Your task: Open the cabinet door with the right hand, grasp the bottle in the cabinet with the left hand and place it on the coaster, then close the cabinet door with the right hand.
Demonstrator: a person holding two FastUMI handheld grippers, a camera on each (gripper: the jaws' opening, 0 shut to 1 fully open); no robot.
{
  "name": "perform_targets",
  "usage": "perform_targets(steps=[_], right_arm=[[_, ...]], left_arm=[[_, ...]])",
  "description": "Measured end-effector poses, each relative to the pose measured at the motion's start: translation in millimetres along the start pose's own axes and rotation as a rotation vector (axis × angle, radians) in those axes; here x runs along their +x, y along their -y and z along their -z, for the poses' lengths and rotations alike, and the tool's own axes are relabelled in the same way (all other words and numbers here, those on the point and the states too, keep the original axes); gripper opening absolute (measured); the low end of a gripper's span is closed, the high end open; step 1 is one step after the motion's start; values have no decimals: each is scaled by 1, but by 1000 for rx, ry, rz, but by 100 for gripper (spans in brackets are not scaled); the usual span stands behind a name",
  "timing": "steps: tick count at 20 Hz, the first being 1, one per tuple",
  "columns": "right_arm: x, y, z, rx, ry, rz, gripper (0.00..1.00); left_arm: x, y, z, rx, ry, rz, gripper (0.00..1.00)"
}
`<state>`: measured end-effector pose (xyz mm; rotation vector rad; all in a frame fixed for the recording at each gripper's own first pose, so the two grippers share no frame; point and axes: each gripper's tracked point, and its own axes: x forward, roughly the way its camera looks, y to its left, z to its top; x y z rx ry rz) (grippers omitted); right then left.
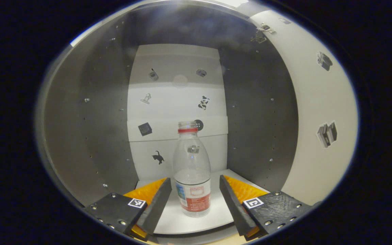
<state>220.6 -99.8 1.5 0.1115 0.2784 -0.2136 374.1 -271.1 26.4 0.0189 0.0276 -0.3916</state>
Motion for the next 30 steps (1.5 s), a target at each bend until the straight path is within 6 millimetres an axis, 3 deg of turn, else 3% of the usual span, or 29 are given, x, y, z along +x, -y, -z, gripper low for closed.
perform_targets(steps=[1, 3, 10, 12, 15, 18, 19, 20, 21, 23, 26, 30], right_arm=[[2, 1, 0, -3, -2, 4, 76], [5, 1, 1, -6, -9, 6, 76], [15, -1, -4, 8, -3, -5, 76], [16, -2, -4, 9, -4, -4, 72], [19, -4, -3, 2, -9, -3, 76], [20, -6, 1, -3, -20, -5, 72], [21, -7, 2, -2, -22, -7, 76], [21, -8, 3, -2, -23, -9, 76], [22, -8, 4, -5, -23, -10, 76], [20, -9, 4, -12, -25, -12, 72], [21, -9, 4, -10, -24, -14, 76], [15, -14, 2, 19, -12, -31, 76]], left_arm=[[4, 1, 1, -3, -2, 1, 90], [13, -3, 4, -10, -3, -13, 91], [40, -9, 15, -38, -18, -10, 88], [43, -10, 18, -46, -23, -5, 90], [43, -12, 16, -52, -16, -6, 85], [42, -13, 17, -49, -19, -4, 85], [41, -14, 16, -50, -16, -7, 87], [43, -16, 15, -54, -14, -12, 80], [43, -16, 16, -57, -13, -8, 72], [37, -18, 16, -65, -16, -13, 75], [27, -14, 10, -88, -8, 9, 75], [-2, -8, -5, -93, 27, 40, 77]])
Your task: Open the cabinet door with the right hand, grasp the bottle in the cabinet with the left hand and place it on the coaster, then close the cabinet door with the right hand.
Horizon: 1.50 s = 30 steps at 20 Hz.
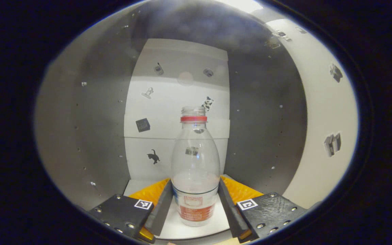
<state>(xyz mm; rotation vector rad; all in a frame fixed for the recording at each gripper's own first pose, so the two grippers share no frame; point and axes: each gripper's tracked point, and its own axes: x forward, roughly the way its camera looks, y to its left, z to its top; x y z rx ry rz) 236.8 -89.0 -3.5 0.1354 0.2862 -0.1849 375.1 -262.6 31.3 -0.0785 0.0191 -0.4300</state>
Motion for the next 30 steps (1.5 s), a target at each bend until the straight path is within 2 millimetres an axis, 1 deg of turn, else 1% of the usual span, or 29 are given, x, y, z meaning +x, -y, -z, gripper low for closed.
perform_targets(steps=[1, 2, 3, 4, 5, 6, 7, 9, 10, 11, 12, 13, 14, 15, 16, 17, 18, 19, 20, 21, 22, 23, 24, 25, 26, 27, 28, 29, 30], right_arm=[[0, -3, 0, 3, 5, -5, 76], [-2, -5, 0, 2, 7, -9, 72], [-4, -7, 0, -1, 10, -15, 76], [-8, -10, 1, -2, 12, -22, 76], [-10, -12, 3, -1, 11, -29, 75], [-12, -15, 4, 2, 8, -36, 76], [-15, -17, 7, 8, 6, -41, 72], [-22, -25, 9, 15, -2, -66, 72], [-26, -25, 6, 4, 7, -63, 76], [-29, -22, 3, -10, 18, -57, 76], [-33, -21, -1, -23, 26, -52, 71], [-37, -19, -3, -31, 36, -49, 72], [-42, -18, -7, -30, 44, -47, 76], [-45, -19, -9, -20, 52, -47, 72], [-49, -18, -10, -2, 57, -44, 72], [-52, -17, -9, 10, 60, -37, 76], [-55, -17, -8, 17, 65, -30, 75], [-59, -20, -7, 24, 68, -31, 71], [-64, -24, -4, 28, 70, -40, 76], [-67, -28, 0, 27, 67, -44, 76], [-71, -30, 5, 20, 63, -45, 71], [-75, -33, 9, 12, 58, -47, 71], [-79, -37, 13, 4, 53, -53, 75], [-83, -40, 17, -12, 46, -59, 71], [-86, -40, 20, -38, 42, -54, 75], [-89, -40, 21, -66, 42, -49, 71], [-91, -42, 20, -89, 46, -49, 71], [-95, -46, 20, -102, 52, -56, 71], [-99, -50, 21, -110, 57, -67, 76]], left_arm=[[-10, 3, -3, 10, 7, 12, 75], [-19, 4, -4, 21, 10, 19, 75], [-30, 5, -5, 29, 9, 26, 75], [-43, 6, -7, 30, 14, 31, 75], [-55, 7, -8, 26, 18, 39, 72], [-68, 7, -7, 19, 15, 49, 72], [-84, 5, -6, 10, 12, 51, 73], [-114, -4, -1, -2, 6, 40, 73], [-129, -11, 4, -1, 0, 29, 75], [-144, -19, 9, 3, -7, 14, 72], [-160, -30, 16, 9, -14, -6, 72], [-174, -41, 23, 18, -25, -31, 72], [-190, -54, 33, 31, -38, -61, 72], [-204, -65, 43, 43, -46, -90, 72], [-218, -75, 53, 47, -54, -113, 72], [-232, -84, 63, 50, -62, -135, 72], [-246, -94, 75, 51, -71, -156, 72], [-258, -102, 88, 44, -81, -173, 72], [-269, -109, 100, 33, -85, -190, 72], [-282, -116, 111, 18, -89, -206, 72], [-293, -124, 123, 4, -90, -221, 75], [-304, -131, 136, -14, -104, -239, 72], [-312, -139, 154, -39, -124, -255, 72], [-321, -150, 168, -62, -137, -283, 74], [-329, -161, 181, -84, -147, -309, 75], [-337, -172, 196, -101, -158, -336, 72], [-344, -185, 212, -111, -165, -359, 72], [-352, -193, 229, -112, -176, -378, 75], [-360, -199, 246, -109, -182, -391, 78]])
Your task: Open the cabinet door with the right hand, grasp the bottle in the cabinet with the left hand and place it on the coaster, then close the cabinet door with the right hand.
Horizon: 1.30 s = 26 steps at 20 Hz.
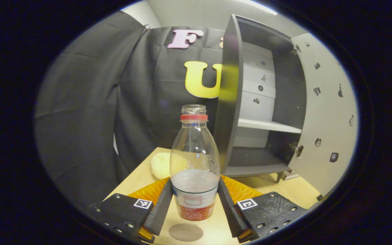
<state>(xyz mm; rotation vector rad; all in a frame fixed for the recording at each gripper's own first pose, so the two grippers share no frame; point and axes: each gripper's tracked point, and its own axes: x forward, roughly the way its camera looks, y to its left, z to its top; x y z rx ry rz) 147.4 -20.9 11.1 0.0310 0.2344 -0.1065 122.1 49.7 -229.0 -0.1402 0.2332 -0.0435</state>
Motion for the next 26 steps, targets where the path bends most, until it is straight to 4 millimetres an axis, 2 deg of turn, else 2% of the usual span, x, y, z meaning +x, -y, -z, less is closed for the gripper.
perform_targets(steps=[1, 3, 5, 6, 7, 8, 10, 11, 13, 14, 16, 17, 18, 19, 20, 22, 23, 26], right_arm=[[-1, -4, 0, -4, 2, -10, 72], [-4, -2, 6, -24, -11, -7, 72], [-8, 4, 8, -21, -23, 7, 88], [-12, 7, 10, -2, -32, 11, 91], [-14, 9, 10, 19, -30, 17, 90], [-16, 13, 9, 34, -31, 27, 90], [-17, 20, 9, 45, -28, 54, 90], [-18, 22, 10, 44, -25, 64, 91], [-19, 23, 12, 43, -23, 75, 87], [-19, 21, 14, 45, -28, 72, 84], [-18, 17, 18, 43, -43, 67, 87], [-17, 15, 20, 37, -50, 66, 89], [-16, 12, 22, 32, -54, 61, 87], [-16, 9, 24, 27, -58, 56, 90], [-16, 6, 27, 20, -68, 51, 87], [-17, 0, 34, -10, -82, 41, 90], [-17, -3, 36, -28, -80, 38, 90], [-17, -10, 46, -69, -86, 19, 90]], left_arm=[[-2, -4, 14, 3, -7, -10, 72], [-5, -12, 43, -6, -14, -20, 75], [-8, -13, 67, 7, -7, -26, 72], [-7, -12, 75, 21, -2, -25, 75], [-3, -12, 79, 38, -7, -24, 72], [0, -13, 86, 52, -18, -21, 75], [2, -11, 91, 61, -12, 1, 73], [1, -10, 94, 61, -9, 7, 76], [3, -13, 103, 68, -6, 7, 75], [5, -11, 109, 78, -10, 11, 76], [7, -4, 119, 107, -31, 28, 77], [6, -1, 121, 114, -33, 36, 75], [5, 1, 120, 117, -29, 47, 76], [4, 3, 120, 127, -26, 55, 73], [4, 3, 123, 134, -32, 57, 76], [1, 2, 122, 131, -38, 45, 80], [0, 2, 122, 126, -45, 40, 77], [-3, 3, 123, 142, -56, 43, 77]])
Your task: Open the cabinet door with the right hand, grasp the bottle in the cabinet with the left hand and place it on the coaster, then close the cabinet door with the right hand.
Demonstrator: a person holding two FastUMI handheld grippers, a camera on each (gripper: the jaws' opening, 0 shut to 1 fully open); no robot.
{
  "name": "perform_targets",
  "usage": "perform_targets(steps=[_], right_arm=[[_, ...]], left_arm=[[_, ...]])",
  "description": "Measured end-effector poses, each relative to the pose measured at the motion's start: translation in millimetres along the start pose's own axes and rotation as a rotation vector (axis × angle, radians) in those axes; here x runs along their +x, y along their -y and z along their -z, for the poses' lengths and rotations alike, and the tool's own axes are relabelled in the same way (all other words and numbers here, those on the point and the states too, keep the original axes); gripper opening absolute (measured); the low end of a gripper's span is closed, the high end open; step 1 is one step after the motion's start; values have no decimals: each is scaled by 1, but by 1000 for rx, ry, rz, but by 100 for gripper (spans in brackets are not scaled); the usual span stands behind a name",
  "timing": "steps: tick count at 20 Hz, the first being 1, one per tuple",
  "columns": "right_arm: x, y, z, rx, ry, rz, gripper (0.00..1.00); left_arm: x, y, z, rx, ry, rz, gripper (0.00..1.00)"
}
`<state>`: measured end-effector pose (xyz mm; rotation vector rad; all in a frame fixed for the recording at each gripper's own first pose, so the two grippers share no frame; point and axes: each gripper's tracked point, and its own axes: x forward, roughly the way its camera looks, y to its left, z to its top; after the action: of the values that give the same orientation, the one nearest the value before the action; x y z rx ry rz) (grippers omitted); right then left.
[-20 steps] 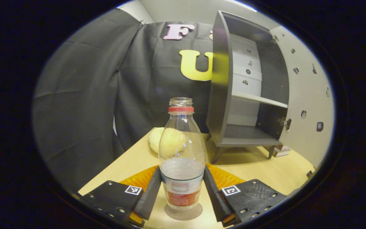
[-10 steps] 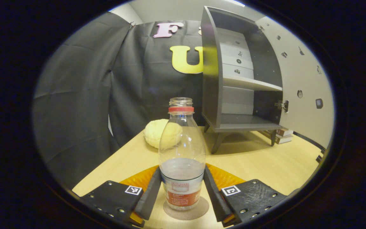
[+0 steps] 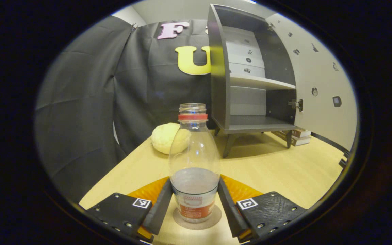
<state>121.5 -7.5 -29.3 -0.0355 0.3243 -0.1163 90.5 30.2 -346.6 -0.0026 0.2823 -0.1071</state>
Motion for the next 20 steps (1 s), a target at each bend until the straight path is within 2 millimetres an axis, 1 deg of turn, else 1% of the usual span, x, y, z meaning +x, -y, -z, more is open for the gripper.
perform_targets(steps=[3, 4, 5, 6, 7, 8, 10, 11, 13, 14, 17, 20], right_arm=[[1, -7, 12, 18, -25, -32, 87], [1, -7, 14, 28, -27, -35, 90], [3, -6, 16, 38, -30, -35, 88], [4, -6, 17, 48, -33, -38, 88], [4, -5, 19, 56, -35, -37, 88], [3, -4, 19, 67, -35, -36, 91], [3, -1, 20, 97, -33, -37, 91], [4, 0, 21, 106, -32, -36, 91], [2, 5, 25, 113, -32, -26, 91], [2, 6, 26, 115, -32, -25, 90], [0, 8, 34, 118, -42, -22, 90], [-2, 10, 37, 116, -46, -20, 90]], left_arm=[[-4, 0, -1, 16, -22, -11, 78], [-8, -2, 3, 19, -31, -23, 78], [-17, -3, 5, 15, -35, -27, 78], [-20, -2, 4, 13, -35, -26, 76], [-21, -1, 3, 16, -38, -25, 76], [-22, 0, 2, 25, -41, -23, 76], [-23, -1, -1, 48, -49, -31, 76], [-25, -2, -2, 51, -51, -36, 79], [-29, -4, -6, 45, -53, -45, 83], [-32, -4, -10, 36, -52, -41, 90], [-40, -2, -21, 19, -42, -38, 90], [-51, -2, -34, -2, -27, -43, 90]])
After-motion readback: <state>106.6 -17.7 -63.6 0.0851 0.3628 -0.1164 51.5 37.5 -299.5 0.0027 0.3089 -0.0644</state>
